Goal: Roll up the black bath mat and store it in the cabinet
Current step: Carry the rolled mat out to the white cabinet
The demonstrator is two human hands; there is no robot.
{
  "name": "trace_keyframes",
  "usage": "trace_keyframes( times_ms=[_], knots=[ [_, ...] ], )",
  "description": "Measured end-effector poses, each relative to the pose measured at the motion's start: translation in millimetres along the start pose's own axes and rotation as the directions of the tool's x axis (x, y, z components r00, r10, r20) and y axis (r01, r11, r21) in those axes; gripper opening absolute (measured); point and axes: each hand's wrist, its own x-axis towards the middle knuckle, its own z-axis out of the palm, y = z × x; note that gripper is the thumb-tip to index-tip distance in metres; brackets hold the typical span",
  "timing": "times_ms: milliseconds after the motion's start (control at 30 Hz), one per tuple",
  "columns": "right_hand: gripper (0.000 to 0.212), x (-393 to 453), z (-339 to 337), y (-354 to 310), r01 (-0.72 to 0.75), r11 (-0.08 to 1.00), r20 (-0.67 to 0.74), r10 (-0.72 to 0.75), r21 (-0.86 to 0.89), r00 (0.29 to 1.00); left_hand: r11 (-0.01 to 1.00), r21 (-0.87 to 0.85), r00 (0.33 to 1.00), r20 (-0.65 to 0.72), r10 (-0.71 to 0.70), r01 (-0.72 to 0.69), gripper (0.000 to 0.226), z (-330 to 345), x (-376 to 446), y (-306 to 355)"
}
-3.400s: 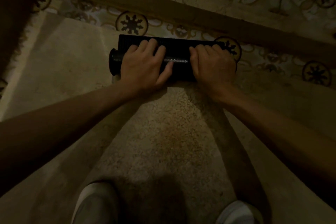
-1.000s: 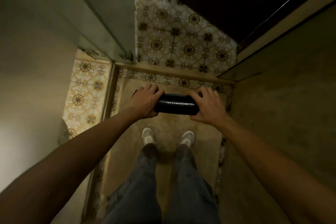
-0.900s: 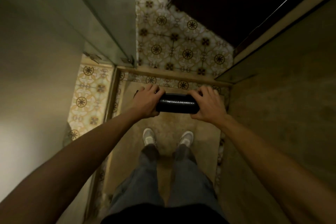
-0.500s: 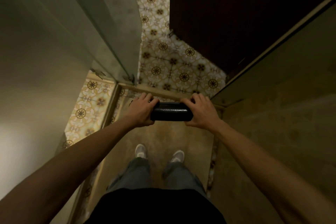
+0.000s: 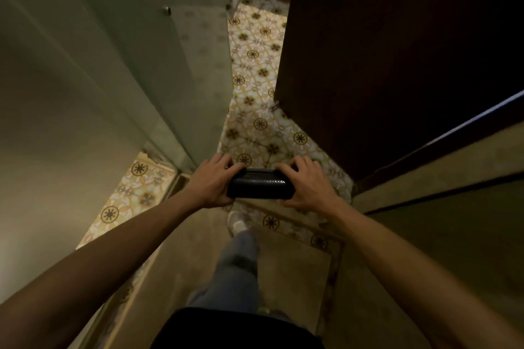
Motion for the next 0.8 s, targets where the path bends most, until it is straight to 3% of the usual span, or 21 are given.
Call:
trace_keyframes(
  times_ms=[167,533,800],
  knots=[
    [0.081,82.2,-33.3,55.8,0.007,1.000,0.080,-0.006,-0.010,0.997,0.998,-0.059,0.999,0.030,-0.023,0.024,0.074,-29.6,86.0,-35.8],
    [0.087,234.2,-86.4,153.3,0.000,1.000,0.067,-0.002,0.030,0.998,0.999,-0.018,0.999,0.012,-0.043,0.043,0.074,-99.0,241.9,-111.1],
    [0.081,397.3,-110.3,252.6,0.214,0.977,0.078,-0.215,0.019,0.974,0.956,-0.130,0.965,0.011,-0.264,0.263,0.075,-115.5,371.0,-159.6]
  ],
)
